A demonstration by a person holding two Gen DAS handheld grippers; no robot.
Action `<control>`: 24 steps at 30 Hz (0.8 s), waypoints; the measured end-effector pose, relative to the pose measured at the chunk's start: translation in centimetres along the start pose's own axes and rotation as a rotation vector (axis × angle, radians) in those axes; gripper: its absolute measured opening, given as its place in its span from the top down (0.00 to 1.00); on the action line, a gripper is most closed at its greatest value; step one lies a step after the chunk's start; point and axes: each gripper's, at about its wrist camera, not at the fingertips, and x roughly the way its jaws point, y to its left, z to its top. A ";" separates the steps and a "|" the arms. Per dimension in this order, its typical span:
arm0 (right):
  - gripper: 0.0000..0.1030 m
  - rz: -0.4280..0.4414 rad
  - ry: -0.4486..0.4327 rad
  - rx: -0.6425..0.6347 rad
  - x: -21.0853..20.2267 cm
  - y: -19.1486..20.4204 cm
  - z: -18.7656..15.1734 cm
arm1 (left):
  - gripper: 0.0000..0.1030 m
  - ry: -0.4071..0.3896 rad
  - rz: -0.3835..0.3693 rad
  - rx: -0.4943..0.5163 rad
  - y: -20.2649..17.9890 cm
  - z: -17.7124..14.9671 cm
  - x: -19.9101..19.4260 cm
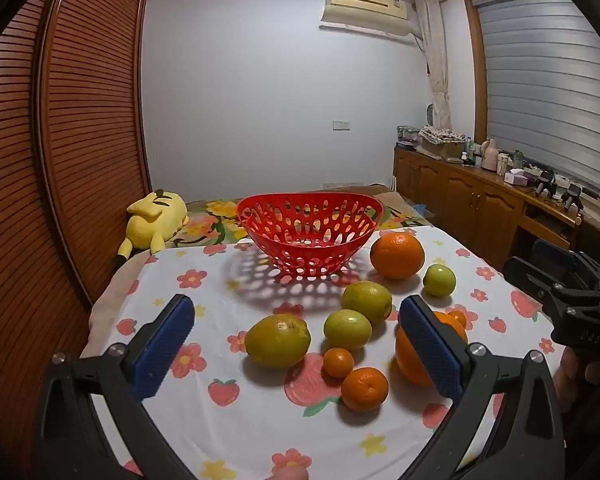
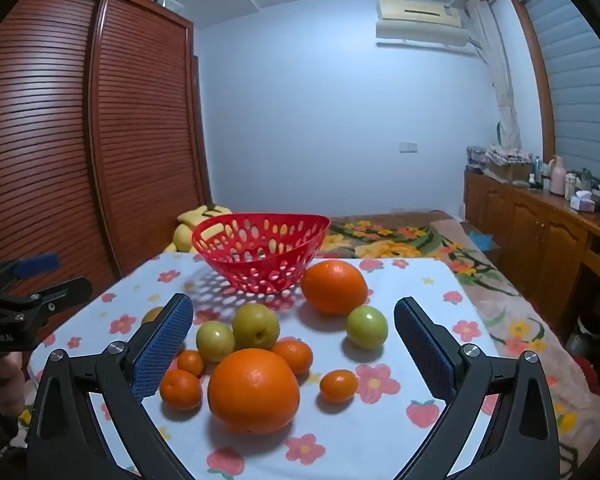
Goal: Organize fruits
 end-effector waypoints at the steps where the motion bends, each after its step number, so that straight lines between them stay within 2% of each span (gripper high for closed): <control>1: 0.01 0.000 -0.004 0.001 0.0 0.0 0.0 | 0.00 0.000 0.000 0.001 0.1 0.0 0.0; 24: 0.01 -0.008 -0.005 0.009 -0.2 -0.2 -0.3 | 0.00 0.009 0.004 0.015 -0.1 0.2 -0.5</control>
